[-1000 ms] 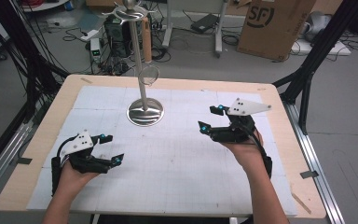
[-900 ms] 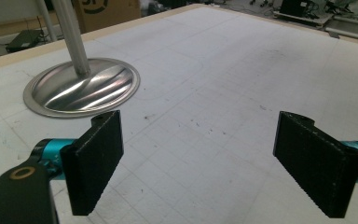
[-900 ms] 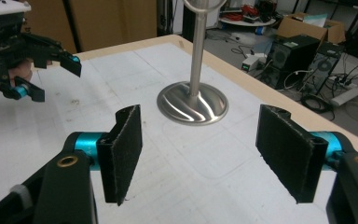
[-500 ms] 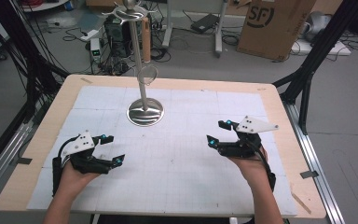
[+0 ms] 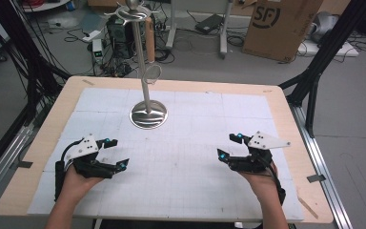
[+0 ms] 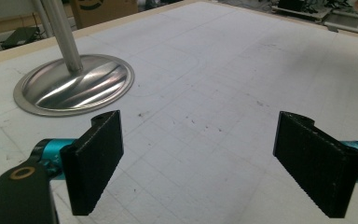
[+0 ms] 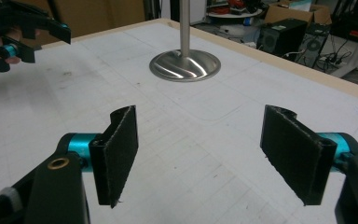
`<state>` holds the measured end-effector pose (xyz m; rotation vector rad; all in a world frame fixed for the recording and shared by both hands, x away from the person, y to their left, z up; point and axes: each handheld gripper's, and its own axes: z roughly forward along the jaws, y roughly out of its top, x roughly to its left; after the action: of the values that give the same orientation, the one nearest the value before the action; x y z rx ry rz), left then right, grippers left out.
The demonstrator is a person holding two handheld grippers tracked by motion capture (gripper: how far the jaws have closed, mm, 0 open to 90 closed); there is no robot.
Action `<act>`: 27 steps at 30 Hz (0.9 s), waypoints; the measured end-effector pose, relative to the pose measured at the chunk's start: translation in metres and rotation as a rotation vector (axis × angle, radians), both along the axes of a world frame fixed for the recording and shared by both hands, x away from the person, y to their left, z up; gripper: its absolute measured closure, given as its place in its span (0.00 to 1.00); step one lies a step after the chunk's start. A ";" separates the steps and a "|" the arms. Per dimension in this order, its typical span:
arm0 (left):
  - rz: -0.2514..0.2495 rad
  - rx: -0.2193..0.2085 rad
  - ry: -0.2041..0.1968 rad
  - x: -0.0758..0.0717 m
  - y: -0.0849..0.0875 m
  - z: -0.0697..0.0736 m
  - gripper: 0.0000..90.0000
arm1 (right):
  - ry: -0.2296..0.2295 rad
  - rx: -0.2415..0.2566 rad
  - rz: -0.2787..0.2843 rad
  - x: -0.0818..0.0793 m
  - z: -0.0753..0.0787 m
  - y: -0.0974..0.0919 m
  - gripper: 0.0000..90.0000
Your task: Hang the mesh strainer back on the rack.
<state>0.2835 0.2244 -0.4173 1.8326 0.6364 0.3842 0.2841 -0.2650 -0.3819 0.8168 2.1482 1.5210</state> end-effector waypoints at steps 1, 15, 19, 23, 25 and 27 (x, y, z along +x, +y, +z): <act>-0.001 -0.001 -0.001 0.000 0.000 0.000 0.18 | -0.004 -0.001 -0.001 -0.001 -0.001 -0.001 0.30; 0.002 -0.008 0.000 0.002 0.000 0.000 0.18 | 0.048 0.023 -0.015 -0.003 -0.016 -0.009 0.27; -0.005 -0.002 0.004 0.002 -0.002 -0.001 0.18 | 0.064 0.007 -0.009 -0.001 -0.020 -0.006 0.27; -0.005 -0.007 -0.001 0.001 0.000 0.000 0.18 | 0.090 -0.017 -0.006 0.001 -0.025 -0.002 0.25; -0.004 -0.007 -0.003 0.001 0.001 0.000 0.18 | 0.092 -0.023 -0.004 0.002 -0.026 -0.001 0.25; -0.003 -0.011 -0.003 0.001 0.000 0.001 0.18 | 0.090 -0.020 -0.005 0.001 -0.026 -0.001 0.25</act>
<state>0.2840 0.2248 -0.4168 1.8220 0.6322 0.3803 0.2853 -0.2657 -0.4080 0.8990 2.2197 1.4839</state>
